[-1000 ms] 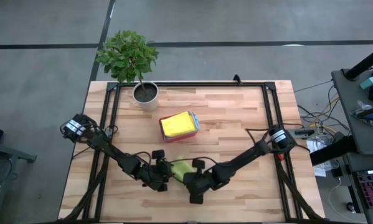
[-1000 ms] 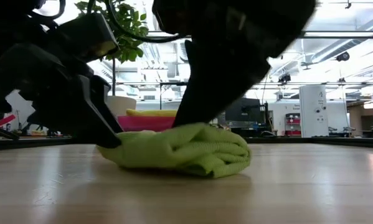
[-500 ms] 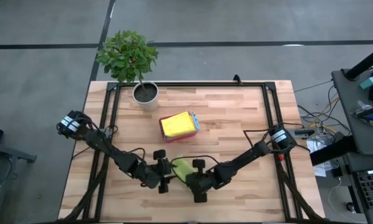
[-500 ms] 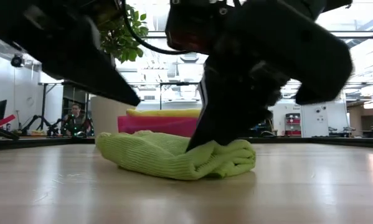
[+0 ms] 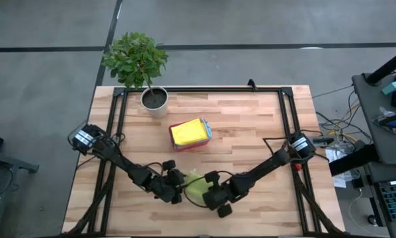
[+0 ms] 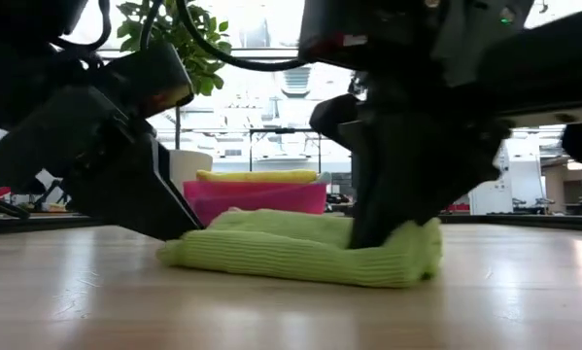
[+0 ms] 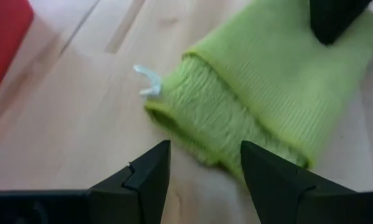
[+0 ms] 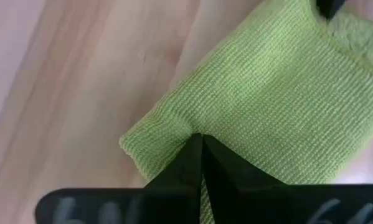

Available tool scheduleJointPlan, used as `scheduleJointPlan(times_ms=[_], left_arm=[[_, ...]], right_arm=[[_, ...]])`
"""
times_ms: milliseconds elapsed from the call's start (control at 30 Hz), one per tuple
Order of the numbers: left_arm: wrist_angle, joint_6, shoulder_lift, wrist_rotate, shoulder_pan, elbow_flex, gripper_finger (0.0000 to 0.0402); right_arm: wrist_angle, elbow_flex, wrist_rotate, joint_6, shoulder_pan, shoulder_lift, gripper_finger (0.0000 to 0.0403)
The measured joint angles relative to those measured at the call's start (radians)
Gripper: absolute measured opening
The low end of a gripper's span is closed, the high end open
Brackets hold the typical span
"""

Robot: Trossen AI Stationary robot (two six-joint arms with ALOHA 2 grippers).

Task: Fold microfiber towels
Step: Fold the green microfiber cloth, then put the folded green microfiber cloth into the pink bin

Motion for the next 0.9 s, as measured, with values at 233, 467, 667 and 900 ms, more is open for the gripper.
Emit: scheduleJointPlan(times_ms=[233,467,667,900], left_arm=[[0.001,-0.015,-0.006,0.023,-0.001,0.0,0.018],[0.002,-0.017,-0.048,0.028,-0.003,0.0,0.018],[0.001,-0.094,-0.133,0.036,-0.003,0.0,0.018],[0.01,-0.322,-0.158,0.049,0.01,0.008,0.0187]], right_arm=[[-0.106,-0.003,-0.006,-0.004,0.0,-0.059,0.0008],[-0.124,-0.003,-0.004,0.077,0.013,-0.143,0.0008],[-0.145,-0.003,-0.005,0.398,0.033,-0.203,0.0009],[-0.093,-0.065,0.002,0.843,0.091,-0.222,0.0036]])
